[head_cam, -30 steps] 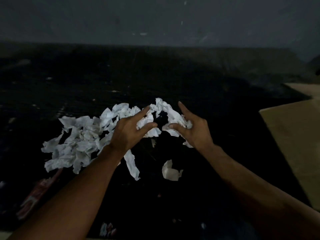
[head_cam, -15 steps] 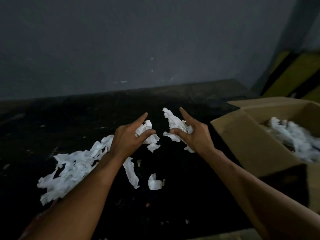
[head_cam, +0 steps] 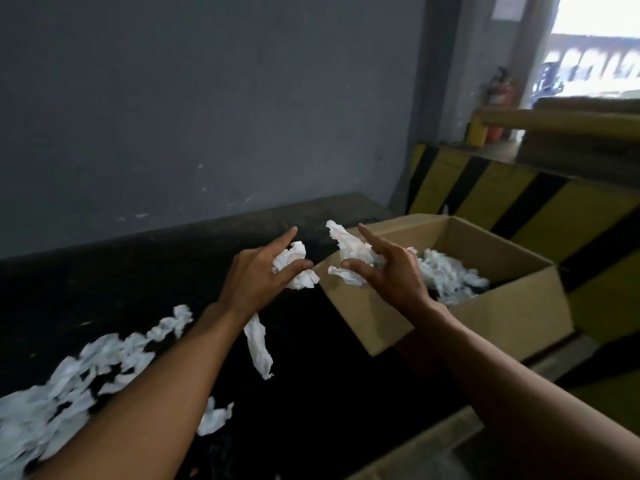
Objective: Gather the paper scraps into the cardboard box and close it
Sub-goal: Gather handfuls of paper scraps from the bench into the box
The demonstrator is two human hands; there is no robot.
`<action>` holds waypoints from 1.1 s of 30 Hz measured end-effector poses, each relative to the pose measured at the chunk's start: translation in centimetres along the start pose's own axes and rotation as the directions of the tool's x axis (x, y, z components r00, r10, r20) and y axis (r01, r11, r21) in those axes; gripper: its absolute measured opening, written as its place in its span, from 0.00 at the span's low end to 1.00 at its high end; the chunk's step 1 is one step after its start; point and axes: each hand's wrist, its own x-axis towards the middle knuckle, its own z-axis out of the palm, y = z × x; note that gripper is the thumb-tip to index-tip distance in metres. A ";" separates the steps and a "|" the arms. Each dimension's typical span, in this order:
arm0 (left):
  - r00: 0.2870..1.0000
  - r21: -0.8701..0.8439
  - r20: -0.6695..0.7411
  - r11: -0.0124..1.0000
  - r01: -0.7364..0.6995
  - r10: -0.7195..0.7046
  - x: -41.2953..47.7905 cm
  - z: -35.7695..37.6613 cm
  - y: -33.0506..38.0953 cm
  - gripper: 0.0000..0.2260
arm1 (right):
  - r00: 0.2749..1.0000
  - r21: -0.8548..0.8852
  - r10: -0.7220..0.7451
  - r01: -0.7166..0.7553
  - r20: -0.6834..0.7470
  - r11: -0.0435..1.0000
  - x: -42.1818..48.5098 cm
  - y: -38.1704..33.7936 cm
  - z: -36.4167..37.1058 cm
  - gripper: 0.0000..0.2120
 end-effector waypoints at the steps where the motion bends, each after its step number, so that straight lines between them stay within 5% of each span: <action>1: 1.000 -0.011 0.004 1.000 -0.020 0.020 1.0 1.3 1.1 0.33 | 1.000 -0.023 -0.004 0.003 -0.018 1.000 0.3 1.1 -1.4 0.36; 8: 0.999 -0.088 0.009 0.996 -0.033 0.034 8.6 13.4 9.5 0.34 | 0.996 -0.121 -0.011 0.000 -0.087 0.993 4.2 12.0 -12.1 0.34; 15: 0.999 -0.083 -0.019 0.995 0.048 -0.050 13.5 25.2 16.2 0.31 | 0.999 -0.156 0.051 -0.048 0.015 0.987 9.0 23.9 -19.9 0.32; 20: 0.988 -0.033 -0.028 0.988 0.149 -0.150 15.8 29.9 18.1 0.28 | 0.987 -0.099 0.080 -0.066 0.139 0.993 10.8 28.0 -21.3 0.31; 26: 0.953 -0.046 0.210 0.971 0.235 -0.220 13.8 34.4 16.3 0.27 | 0.956 -0.092 0.125 -0.104 0.266 0.990 11.2 31.7 -19.8 0.29; 33: 0.910 0.015 0.270 0.947 0.322 -0.314 12.2 34.9 15.2 0.21 | 0.955 -0.192 0.132 -0.082 0.264 0.978 11.7 32.7 -19.3 0.19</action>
